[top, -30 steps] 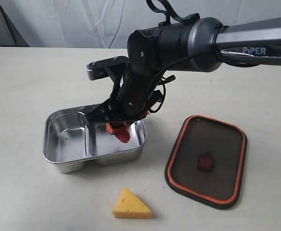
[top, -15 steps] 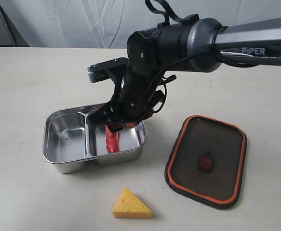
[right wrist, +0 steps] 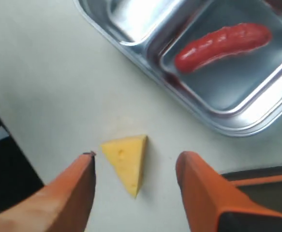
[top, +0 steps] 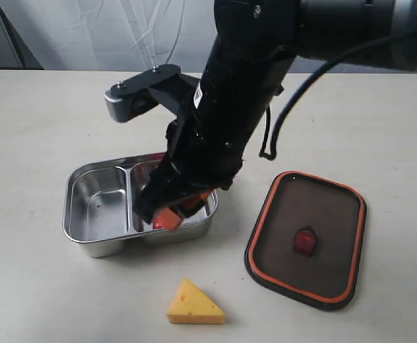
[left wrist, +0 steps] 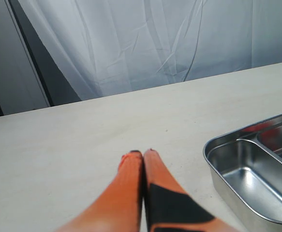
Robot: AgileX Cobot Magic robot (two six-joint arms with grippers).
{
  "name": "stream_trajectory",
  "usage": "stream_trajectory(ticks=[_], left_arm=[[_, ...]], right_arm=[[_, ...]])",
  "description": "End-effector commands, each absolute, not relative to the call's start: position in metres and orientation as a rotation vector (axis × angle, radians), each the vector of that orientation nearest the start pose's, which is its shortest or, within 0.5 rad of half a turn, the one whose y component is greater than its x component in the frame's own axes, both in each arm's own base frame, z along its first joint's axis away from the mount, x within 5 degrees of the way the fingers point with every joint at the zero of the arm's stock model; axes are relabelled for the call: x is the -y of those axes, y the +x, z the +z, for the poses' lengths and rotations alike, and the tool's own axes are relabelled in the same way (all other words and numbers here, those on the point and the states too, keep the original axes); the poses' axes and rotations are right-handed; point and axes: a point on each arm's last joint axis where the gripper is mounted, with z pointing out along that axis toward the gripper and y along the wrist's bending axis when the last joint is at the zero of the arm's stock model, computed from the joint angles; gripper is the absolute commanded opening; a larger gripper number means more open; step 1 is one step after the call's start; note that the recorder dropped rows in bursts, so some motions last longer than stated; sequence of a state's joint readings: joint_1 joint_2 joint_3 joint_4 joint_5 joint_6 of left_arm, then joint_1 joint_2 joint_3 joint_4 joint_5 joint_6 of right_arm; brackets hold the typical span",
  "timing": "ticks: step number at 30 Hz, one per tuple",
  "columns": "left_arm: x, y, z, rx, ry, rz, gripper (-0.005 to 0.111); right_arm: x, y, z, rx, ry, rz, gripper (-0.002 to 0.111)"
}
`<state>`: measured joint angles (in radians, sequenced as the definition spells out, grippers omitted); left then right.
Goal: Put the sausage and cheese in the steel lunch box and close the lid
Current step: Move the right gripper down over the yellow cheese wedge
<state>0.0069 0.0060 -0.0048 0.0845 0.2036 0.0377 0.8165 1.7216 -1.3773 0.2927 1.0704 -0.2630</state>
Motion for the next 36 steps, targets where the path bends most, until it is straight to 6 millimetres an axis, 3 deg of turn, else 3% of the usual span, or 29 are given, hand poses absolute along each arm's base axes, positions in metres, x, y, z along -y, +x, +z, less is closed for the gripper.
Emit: stream_trajectory(ticks=[1,7,12,20,24,36], left_arm=[[-0.002,0.056,0.196,-1.675,0.080,0.107,0.000],[-0.002,0.056,0.196,-1.675,0.080,0.107,0.000],[-0.002,0.056,0.196,-1.675,0.080,0.107,0.000],[-0.002,0.056,0.196,-1.675,0.080,0.107,0.000],[-0.002,0.056,0.196,-1.675,0.080,0.107,0.000],[-0.002,0.056,0.196,-1.675,0.080,0.107,0.000]], right_arm=[[-0.259,0.197,0.265,-2.596,-1.532,0.470,0.051],[-0.247,0.175,0.230,-2.614,-1.658,0.422,0.051],[-0.246,0.171,0.210,-2.559,-1.634,0.391,0.051],[-0.246,0.173,0.201,-2.510,-1.626,0.381,0.052],[-0.248,0.174,0.194,-2.533,-1.636,0.382,0.058],[-0.260,0.168,0.175,-2.336,-1.940,0.468,0.060]])
